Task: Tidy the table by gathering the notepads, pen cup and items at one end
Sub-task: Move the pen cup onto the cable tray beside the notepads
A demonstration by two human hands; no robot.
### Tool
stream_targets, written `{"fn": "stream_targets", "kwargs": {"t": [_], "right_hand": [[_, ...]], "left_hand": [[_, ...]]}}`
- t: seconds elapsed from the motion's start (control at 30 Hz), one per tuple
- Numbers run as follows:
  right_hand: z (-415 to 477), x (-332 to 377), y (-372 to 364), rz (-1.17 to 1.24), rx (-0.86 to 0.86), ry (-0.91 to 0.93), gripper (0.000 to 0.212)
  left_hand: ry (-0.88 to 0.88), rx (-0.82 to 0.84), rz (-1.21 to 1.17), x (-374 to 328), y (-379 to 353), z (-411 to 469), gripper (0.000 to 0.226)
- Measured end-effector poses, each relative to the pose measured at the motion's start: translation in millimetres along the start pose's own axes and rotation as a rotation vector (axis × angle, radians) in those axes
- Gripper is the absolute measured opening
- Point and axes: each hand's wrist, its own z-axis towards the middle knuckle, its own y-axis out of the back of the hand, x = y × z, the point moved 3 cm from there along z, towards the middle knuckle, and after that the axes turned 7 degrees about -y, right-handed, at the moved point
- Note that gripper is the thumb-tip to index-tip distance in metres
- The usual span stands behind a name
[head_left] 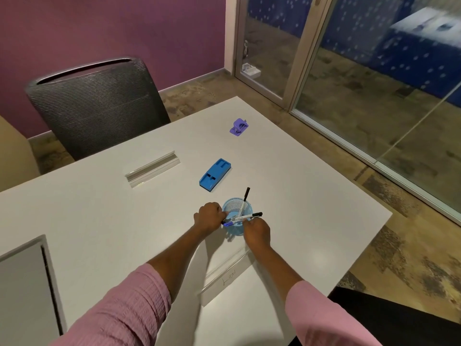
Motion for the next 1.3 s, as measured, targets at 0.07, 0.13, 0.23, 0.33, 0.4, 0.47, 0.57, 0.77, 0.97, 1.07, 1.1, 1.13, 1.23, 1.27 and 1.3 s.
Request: {"fn": "stream_targets", "kwargs": {"t": [0.07, 0.13, 0.23, 0.33, 0.4, 0.47, 0.57, 0.77, 0.97, 1.07, 1.1, 1.13, 1.23, 1.27, 1.3], "right_hand": [[-2.4, 0.9, -3.2, 0.014, 0.018, -0.001, 0.028], [-6.7, 2.6, -6.0, 0.029, 0.034, -0.003, 0.027], [-18.3, 9.7, -11.1, 0.063, 0.051, 0.014, 0.022], [-34.1, 21.3, -19.0, 0.085, 0.071, 0.068, 0.015], [-48.6, 29.5, -27.1, 0.13, 0.092, 0.103, 0.018], [-64.6, 36.4, -37.3, 0.183, 0.132, 0.112, 0.022], [-91.8, 45.7, -56.0, 0.264, 0.222, 0.099, 0.018], [-149.5, 67.1, -103.3, 0.305, 0.358, 0.138, 0.025], [-220.9, 85.4, -162.0, 0.293, 0.512, 0.184, 0.026], [-258.2, 89.5, -192.4, 0.237, 0.581, 0.216, 0.024], [-270.2, 90.1, -202.0, 0.215, 0.598, 0.222, 0.023], [-282.2, 89.9, -211.5, 0.197, 0.618, 0.227, 0.023], [-314.8, 86.0, -239.3, 0.129, 0.674, 0.264, 0.022], [-323.9, 83.6, -248.4, 0.102, 0.683, 0.281, 0.021], [-332.3, 80.8, -257.1, 0.084, 0.693, 0.294, 0.022]], "left_hand": [[-0.007, -0.016, -0.02, 1.5, 4.0, -3.1, 0.022], [-0.012, -0.039, -0.038, 6.0, 10.3, -9.0, 0.022], [-0.012, -0.086, -0.07, 17.2, 22.2, -22.0, 0.024], [-0.005, -0.129, -0.1, 30.8, 37.1, -39.0, 0.026], [0.01, -0.171, -0.131, 43.3, 50.1, -55.3, 0.025], [0.024, -0.229, -0.183, 56.3, 63.9, -73.8, 0.023], [0.034, -0.318, -0.284, 78.9, 84.2, -105.3, 0.024], [0.095, -0.448, -0.338, 137.1, 117.8, -180.1, 0.033], [0.203, -0.643, -0.054, 202.0, 152.3, -266.5, 0.044], [0.268, -0.664, 0.059, 230.4, 164.1, -312.8, 0.068], [0.274, -0.666, 0.076, 239.7, 165.8, -327.1, 0.074], [0.282, -0.669, 0.08, 249.1, 166.7, -341.5, 0.078], [0.345, -0.687, 0.034, 274.8, 165.3, -380.1, 0.082], [0.361, -0.706, 0.015, 281.8, 164.1, -391.4, 0.088], [0.372, -0.73, 0.0, 288.3, 162.1, -401.7, 0.092]]}}
